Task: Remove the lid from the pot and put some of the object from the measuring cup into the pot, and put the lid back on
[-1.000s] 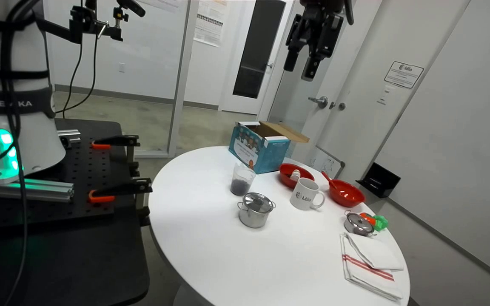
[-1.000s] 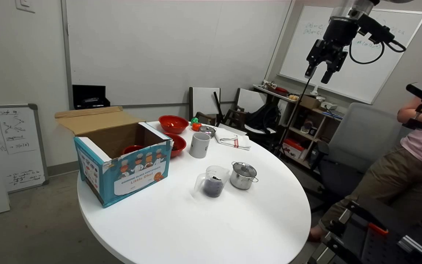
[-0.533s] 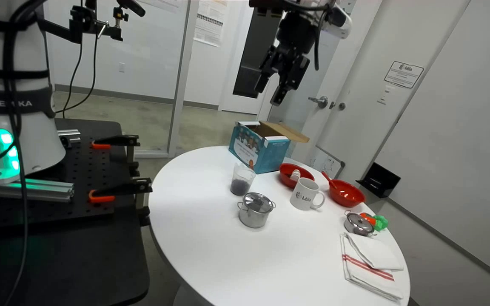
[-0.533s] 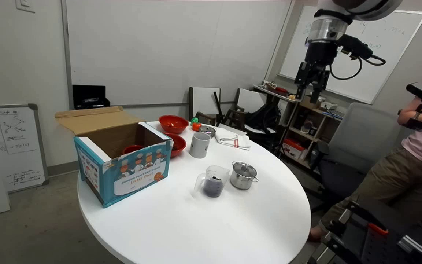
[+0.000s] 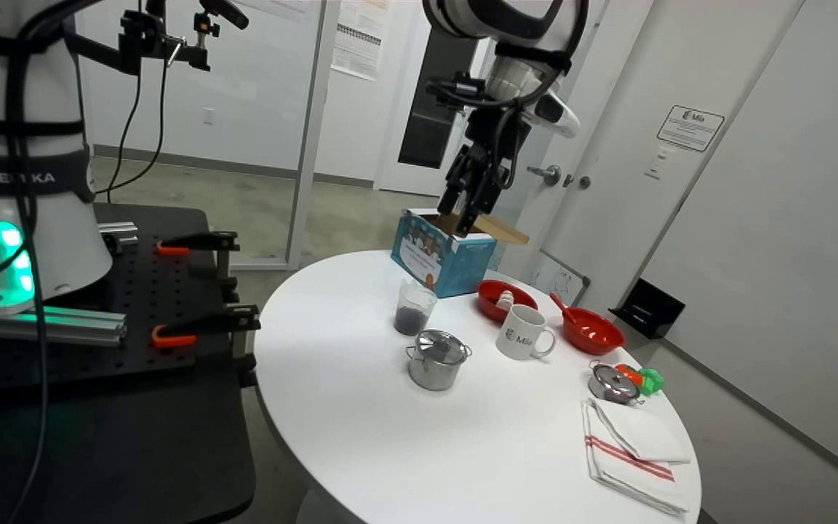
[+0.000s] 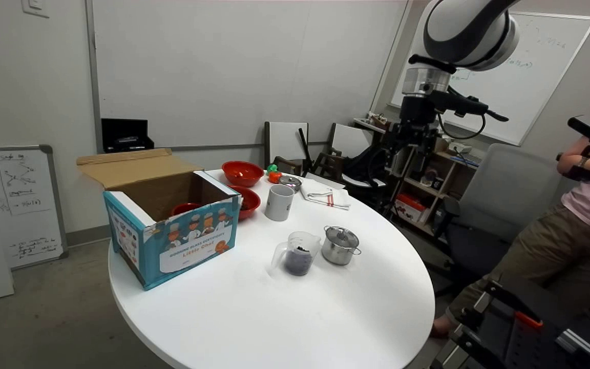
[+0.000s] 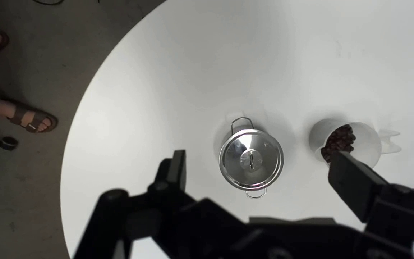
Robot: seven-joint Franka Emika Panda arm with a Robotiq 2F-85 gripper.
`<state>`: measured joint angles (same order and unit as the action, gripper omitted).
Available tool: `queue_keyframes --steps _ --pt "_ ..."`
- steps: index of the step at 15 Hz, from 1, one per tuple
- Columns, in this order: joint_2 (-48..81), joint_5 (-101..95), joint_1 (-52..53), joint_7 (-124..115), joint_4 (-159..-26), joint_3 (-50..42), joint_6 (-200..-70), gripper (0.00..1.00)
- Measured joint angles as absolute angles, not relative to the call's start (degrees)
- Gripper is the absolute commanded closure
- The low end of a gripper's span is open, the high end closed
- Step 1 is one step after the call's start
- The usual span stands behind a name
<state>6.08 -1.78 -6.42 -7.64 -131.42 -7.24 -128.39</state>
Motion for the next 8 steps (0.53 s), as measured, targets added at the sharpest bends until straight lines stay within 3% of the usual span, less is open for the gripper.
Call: queue_keyframes --steps 8 --pt "14.1 -1.9 -6.6 -9.0 -128.8 -7.4 -130.5 0.00"
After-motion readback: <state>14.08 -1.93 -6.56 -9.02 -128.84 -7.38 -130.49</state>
